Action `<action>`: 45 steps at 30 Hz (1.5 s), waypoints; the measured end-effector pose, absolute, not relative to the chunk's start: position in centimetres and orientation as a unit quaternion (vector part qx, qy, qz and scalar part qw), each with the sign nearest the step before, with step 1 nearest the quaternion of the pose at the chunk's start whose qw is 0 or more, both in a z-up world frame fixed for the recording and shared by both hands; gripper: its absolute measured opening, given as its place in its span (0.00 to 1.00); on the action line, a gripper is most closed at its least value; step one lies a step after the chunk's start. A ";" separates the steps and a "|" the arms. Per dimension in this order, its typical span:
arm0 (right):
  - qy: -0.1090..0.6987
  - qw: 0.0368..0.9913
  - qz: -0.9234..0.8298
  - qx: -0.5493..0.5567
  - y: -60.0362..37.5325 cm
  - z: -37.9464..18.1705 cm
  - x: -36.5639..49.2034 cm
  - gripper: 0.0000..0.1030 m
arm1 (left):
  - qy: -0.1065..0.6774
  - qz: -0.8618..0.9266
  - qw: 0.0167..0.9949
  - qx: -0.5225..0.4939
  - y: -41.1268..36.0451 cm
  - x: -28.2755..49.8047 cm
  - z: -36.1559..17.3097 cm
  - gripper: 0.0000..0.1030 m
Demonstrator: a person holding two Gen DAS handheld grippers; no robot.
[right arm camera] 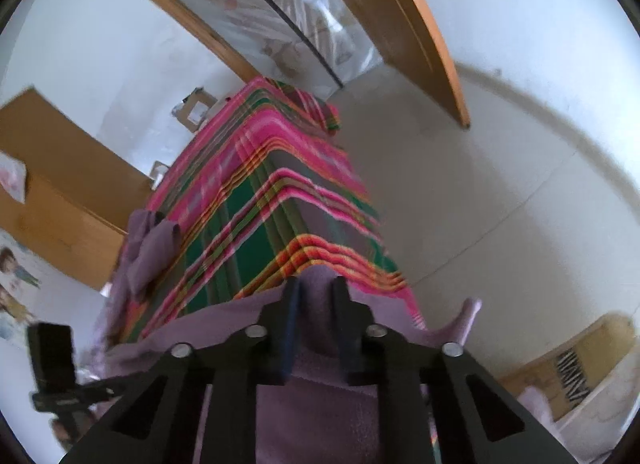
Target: Fold clothes
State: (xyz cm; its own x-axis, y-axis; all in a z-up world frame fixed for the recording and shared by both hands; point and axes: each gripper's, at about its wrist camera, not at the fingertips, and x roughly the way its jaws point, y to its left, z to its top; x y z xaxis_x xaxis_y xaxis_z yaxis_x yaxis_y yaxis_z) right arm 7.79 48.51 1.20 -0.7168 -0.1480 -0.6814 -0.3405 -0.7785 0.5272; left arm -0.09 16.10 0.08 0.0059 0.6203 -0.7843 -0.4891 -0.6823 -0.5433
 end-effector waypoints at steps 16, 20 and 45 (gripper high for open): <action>0.292 0.109 0.866 -0.391 48.8 1.5 4.8 0.10 | -0.082 0.697 0.394 -0.593 15.9 -1.3 -0.1 0.23; 0.294 0.137 0.856 -0.401 49.1 1.3 4.9 0.14 | -0.081 0.705 0.385 -0.590 14.9 -0.9 0.2 0.23; 0.150 -0.069 0.907 -0.386 31.6 11.4 -1.3 0.34 | -0.089 0.827 0.226 -0.507 -5.0 -1.2 9.8 0.25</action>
